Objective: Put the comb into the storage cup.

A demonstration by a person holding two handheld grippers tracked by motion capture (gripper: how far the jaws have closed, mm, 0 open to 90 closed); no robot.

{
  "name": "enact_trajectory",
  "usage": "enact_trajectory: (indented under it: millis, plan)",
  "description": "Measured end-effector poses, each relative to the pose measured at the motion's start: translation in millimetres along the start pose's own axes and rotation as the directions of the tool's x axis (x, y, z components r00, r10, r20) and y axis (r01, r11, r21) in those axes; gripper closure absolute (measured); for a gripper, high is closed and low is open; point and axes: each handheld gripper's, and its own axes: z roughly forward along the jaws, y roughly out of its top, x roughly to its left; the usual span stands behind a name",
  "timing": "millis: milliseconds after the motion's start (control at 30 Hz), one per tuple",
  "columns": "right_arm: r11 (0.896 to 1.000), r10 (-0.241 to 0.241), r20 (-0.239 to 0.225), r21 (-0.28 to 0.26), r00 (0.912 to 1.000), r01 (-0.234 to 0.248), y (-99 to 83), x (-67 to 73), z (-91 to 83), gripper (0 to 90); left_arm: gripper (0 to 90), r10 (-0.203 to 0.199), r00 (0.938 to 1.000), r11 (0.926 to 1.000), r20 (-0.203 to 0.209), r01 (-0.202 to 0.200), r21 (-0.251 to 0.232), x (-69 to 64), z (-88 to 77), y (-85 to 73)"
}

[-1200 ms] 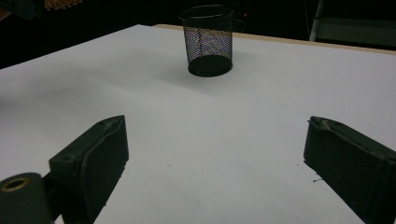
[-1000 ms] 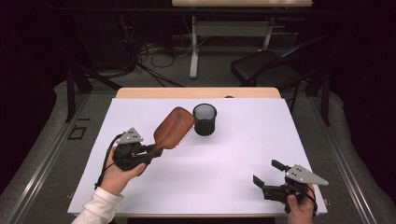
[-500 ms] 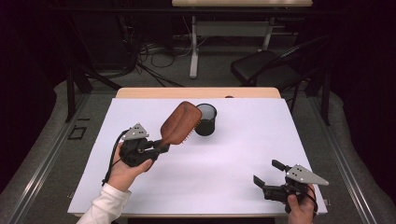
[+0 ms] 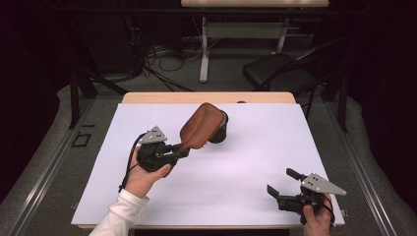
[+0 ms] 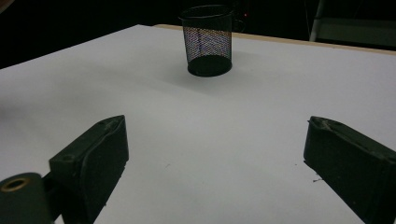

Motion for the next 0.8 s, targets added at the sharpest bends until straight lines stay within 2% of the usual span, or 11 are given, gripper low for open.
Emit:
enact_trajectory:
  millis: [200, 400, 800]
  plan:
    - [1.000, -0.001, -0.002, -0.002, 1.0000, 0.001, 0.0, 0.1, 0.4, 6.2, 72.1, 0.004, 0.9999, 0.9999, 0.017, -0.003, -0.015, -4.5, 7.2, 5.0]
    - [1.000, 0.000, -0.003, -0.001, 1.0000, 0.000, -0.1, 0.4, 0.5, 6.3, 72.1, 0.010, 0.9998, 0.9993, 0.016, -0.009, -0.035, -6.4, 12.4, 9.1]
    - [1.000, 0.009, -0.002, 0.000, 1.0000, -0.009, -0.4, 0.6, 0.7, 6.2, 72.1, 0.010, 0.9989, 0.9967, 0.045, -0.006, -0.081, -10.9, 18.9, 10.8]
